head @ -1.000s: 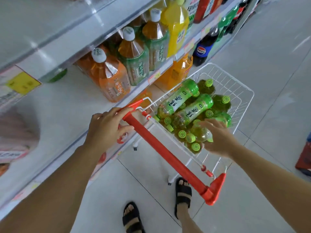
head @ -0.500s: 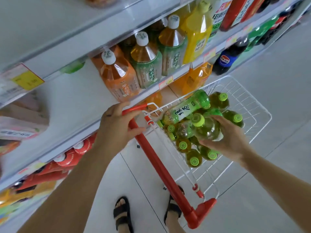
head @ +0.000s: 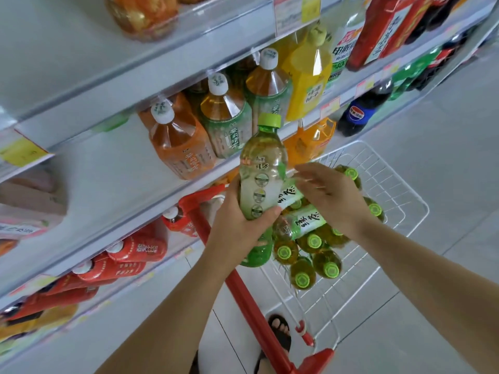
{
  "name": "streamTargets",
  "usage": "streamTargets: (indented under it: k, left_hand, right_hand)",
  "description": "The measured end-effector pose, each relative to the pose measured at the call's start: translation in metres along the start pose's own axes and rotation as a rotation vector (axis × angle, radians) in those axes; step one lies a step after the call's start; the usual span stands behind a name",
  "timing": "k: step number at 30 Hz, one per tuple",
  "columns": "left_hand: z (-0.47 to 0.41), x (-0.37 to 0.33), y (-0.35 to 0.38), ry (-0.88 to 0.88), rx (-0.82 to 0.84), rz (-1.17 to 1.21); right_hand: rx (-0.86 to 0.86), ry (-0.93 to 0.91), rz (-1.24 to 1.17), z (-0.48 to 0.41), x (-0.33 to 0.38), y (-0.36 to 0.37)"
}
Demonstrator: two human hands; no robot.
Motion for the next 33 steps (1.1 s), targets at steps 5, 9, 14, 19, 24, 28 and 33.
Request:
streamTargets:
  k: [5, 9, 14, 19, 24, 28, 33]
  left_hand:
    - [-0.006, 0.008, -0.004, 0.000, 0.001, -0.020]
    - [-0.008, 0.017, -0.005, -0.024, 0.004, -0.016]
    - [-0.009, 0.022, -0.004, -0.032, -0.025, 0.013]
    - [0.003, 0.009, -0.007, -0.060, -0.056, 0.046]
    - [0.026, -0.044, -0.020, -0.055, -0.067, 0.086]
    - [0.048, -0.102, -0.038, 0.036, -0.048, 0.031]
    - [0.086, -0.162, -0.071, 0.156, -0.090, -0.006]
  right_hand:
    - [0.133, -0.198, 0.862, -0.069, -0.054, 0.018]
    - [0.086, -0.325, 1.215, -0.097, -0.058, 0.032]
    - [0.022, -0.409, 1.350, -0.104, -0.056, 0.042]
    - [0.135, -0.239, 1.261, -0.084, -0.038, 0.026]
    - [0.117, 0.045, 0.868, -0.004, -0.013, -0.020]
    - [0.034, 0.172, 0.571, 0.061, 0.029, -0.059]
    - [-0.076, 0.110, 0.086, 0.124, 0.088, -0.084]
Point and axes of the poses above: each hand's wrist, its own z-axis away from the middle knuckle, its own y-axis out of the palm, x = y × z, the point moved 1 cm from there along -z, towards the middle knuckle, and after that the axes turned 13 degrees about y, right-handed, at the moved point
